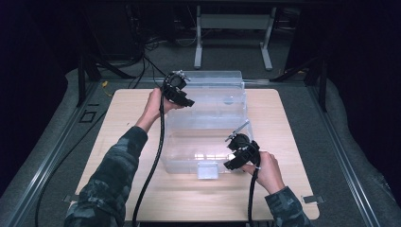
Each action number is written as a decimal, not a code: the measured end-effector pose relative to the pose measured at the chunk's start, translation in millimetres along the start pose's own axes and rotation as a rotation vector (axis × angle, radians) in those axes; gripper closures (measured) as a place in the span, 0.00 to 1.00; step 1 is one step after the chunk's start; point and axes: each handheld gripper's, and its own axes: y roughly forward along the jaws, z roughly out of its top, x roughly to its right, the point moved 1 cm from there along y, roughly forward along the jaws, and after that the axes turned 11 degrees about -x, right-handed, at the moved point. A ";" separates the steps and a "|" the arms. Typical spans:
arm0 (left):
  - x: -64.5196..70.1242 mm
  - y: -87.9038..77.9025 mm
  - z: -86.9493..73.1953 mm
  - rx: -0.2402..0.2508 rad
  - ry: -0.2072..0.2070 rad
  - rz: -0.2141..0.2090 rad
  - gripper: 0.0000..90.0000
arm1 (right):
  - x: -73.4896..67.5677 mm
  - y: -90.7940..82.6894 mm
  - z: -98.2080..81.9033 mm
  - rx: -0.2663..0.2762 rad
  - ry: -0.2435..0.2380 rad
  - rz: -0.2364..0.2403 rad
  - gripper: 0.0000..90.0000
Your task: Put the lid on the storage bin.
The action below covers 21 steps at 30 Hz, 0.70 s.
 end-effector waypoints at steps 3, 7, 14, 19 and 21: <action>0.7 -0.8 -1.2 0.004 -0.004 0.003 0.63 | -1.3 1.2 -2.0 0.013 0.015 0.009 0.53; -1.1 -1.1 -1.9 0.005 -0.012 -0.003 0.69 | -4.7 3.2 -2.4 0.006 0.024 0.011 0.66; 0.1 -1.9 -1.4 -0.014 -0.003 -0.002 0.76 | -9.7 5.9 -3.4 0.021 0.045 -0.014 0.66; 1.9 -2.3 -0.7 -0.021 0.004 0.003 0.79 | -8.7 8.2 -7.1 0.066 0.070 0.010 0.65; 2.5 -2.9 -0.5 -0.025 0.010 0.001 0.80 | -9.3 8.5 -7.7 0.076 0.069 0.004 0.64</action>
